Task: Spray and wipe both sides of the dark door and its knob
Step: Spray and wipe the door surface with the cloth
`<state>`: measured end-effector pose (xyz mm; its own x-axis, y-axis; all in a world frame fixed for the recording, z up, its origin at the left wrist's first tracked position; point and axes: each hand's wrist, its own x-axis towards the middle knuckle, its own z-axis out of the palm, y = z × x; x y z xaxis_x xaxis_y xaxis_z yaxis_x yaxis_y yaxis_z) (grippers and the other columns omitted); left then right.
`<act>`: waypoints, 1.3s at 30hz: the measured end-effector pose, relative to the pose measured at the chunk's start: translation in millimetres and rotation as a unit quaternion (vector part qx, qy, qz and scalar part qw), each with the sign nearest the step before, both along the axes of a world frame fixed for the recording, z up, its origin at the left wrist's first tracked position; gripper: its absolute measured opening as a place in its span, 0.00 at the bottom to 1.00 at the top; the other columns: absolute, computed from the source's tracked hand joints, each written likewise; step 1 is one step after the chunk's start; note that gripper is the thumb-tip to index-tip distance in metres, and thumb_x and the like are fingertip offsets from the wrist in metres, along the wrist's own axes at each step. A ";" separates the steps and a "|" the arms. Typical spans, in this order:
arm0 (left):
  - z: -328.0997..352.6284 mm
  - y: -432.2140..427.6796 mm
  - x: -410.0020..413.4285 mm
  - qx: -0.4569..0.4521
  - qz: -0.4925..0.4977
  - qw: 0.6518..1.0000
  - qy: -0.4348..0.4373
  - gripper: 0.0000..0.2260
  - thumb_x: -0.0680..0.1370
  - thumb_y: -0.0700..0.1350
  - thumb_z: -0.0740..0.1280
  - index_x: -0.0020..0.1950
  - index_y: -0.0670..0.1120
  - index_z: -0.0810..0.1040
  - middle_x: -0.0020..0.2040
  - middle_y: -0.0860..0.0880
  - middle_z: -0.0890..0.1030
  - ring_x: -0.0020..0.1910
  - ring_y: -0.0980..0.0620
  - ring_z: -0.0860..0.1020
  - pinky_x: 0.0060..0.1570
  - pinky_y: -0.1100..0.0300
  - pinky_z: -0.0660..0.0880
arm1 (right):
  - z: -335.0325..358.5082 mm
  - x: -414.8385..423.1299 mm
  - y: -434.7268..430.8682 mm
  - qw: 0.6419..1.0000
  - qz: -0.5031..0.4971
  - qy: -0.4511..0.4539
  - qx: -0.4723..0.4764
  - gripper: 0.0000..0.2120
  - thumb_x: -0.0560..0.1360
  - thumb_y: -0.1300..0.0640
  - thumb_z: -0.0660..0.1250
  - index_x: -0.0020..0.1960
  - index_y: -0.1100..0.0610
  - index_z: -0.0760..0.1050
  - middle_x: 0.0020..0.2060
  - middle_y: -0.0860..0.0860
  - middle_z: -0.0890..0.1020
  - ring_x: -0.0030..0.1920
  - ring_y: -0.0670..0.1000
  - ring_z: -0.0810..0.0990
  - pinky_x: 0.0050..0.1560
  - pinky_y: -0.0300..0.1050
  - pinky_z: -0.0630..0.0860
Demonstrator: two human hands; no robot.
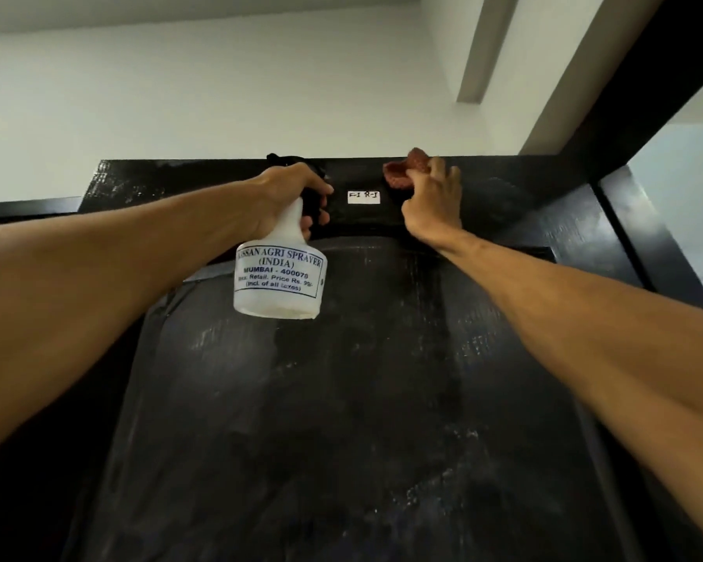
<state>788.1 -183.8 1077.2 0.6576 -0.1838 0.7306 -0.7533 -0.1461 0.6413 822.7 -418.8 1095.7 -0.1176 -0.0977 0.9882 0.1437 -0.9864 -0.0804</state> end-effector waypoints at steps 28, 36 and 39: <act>20.4 -116.3 -24.1 -0.012 -0.004 0.999 -0.031 0.10 0.80 0.46 0.70 0.40 0.44 0.78 0.35 0.45 0.82 0.20 0.54 0.72 0.25 0.66 0.73 | -11.4 -2.0 -58.4 0.983 -0.018 0.021 -0.181 0.29 0.75 0.67 0.59 0.74 0.53 0.72 0.72 0.57 0.68 0.66 0.62 0.66 0.64 0.53 0.66; 8.1 -129.9 -27.4 0.016 -0.014 1.000 -0.007 0.12 0.81 0.48 0.69 0.40 0.44 0.76 0.35 0.45 0.84 0.20 0.56 0.71 0.25 0.65 0.72 | -24.8 -28.6 -173.4 0.997 -0.026 -0.011 0.069 0.29 0.73 0.66 0.58 0.73 0.54 0.74 0.70 0.59 0.67 0.66 0.66 0.65 0.71 0.59 0.63; 2.1 -145.1 -27.6 0.031 -0.002 1.000 -0.003 0.12 0.81 0.48 0.70 0.40 0.45 0.77 0.36 0.45 0.84 0.19 0.56 0.71 0.25 0.65 0.73 | -42.5 -20.4 -153.4 0.998 -0.011 -0.002 -0.055 0.32 0.71 0.63 0.54 0.73 0.53 0.74 0.68 0.58 0.70 0.63 0.65 0.66 0.67 0.58 0.66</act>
<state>760.4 -328.9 1079.3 0.6521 -0.2312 0.7220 -0.7580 -0.1817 0.6264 802.3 -572.2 1053.2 -0.1217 0.0142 0.9925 0.1224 -0.9920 0.0293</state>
